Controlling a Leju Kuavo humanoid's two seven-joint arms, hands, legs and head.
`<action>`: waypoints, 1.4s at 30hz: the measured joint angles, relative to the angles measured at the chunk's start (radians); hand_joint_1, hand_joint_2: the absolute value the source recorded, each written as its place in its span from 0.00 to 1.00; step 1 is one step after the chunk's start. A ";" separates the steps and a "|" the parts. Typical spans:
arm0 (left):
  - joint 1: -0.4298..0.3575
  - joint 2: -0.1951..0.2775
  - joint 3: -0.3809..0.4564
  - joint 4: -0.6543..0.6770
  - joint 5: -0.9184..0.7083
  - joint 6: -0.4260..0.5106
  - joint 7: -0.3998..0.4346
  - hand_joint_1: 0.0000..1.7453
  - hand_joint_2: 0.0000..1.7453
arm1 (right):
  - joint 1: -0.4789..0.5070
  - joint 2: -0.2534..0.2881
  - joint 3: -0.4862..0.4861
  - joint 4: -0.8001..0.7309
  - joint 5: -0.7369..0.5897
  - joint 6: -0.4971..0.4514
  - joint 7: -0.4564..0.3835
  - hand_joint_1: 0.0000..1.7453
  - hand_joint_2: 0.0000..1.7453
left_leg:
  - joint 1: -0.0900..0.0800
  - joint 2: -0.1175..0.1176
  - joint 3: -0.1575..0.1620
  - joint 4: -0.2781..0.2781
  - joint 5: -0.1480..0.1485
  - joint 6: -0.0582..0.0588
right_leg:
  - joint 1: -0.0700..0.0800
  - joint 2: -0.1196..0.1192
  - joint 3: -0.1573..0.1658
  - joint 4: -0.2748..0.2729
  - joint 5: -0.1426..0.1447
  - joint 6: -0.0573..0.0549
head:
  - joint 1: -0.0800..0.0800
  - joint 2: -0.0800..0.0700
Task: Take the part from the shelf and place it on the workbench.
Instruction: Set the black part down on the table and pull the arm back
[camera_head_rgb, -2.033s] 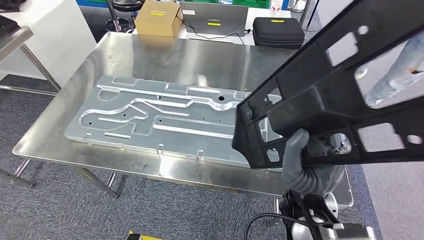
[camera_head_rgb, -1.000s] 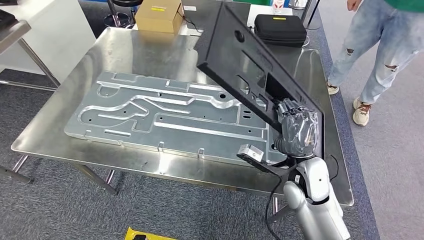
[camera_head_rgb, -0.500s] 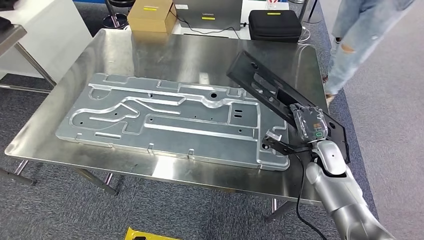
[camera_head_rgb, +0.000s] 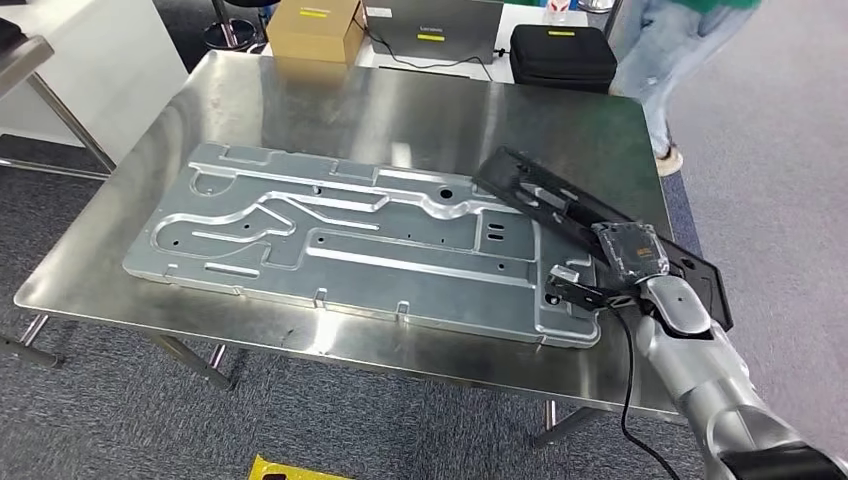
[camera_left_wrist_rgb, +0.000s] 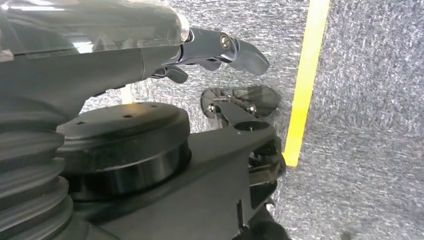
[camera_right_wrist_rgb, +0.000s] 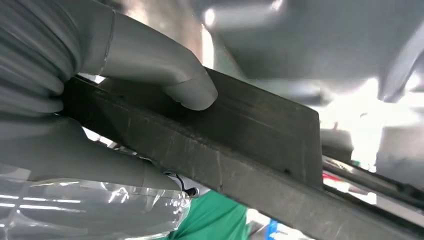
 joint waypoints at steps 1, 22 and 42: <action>0.000 -0.002 0.000 0.000 -0.002 -0.001 -0.001 0.00 1.00 | -0.017 0.004 0.021 0.018 0.015 0.017 0.000 1.00 1.00 | 0.000 0.000 0.001 0.001 -0.001 0.000 | -0.001 0.000 -0.025 0.045 -0.008 0.002 | 0.000 0.000; 0.000 -0.016 0.026 0.001 0.015 -0.032 -0.008 0.00 1.00 | -0.221 0.159 0.264 0.171 0.122 0.253 0.046 1.00 1.00 | 0.002 0.005 0.019 0.050 -0.039 -0.042 | 0.005 0.010 0.099 -0.212 0.129 -0.042 | -0.003 0.000; -0.011 -0.023 0.026 0.002 -0.027 -0.053 0.011 0.00 1.00 | -0.241 0.263 0.399 0.219 0.171 0.384 0.096 0.00 1.00 | -0.004 0.014 0.045 0.002 -0.023 -0.039 | 0.006 0.004 0.151 -0.228 0.104 -0.041 | -0.002 0.000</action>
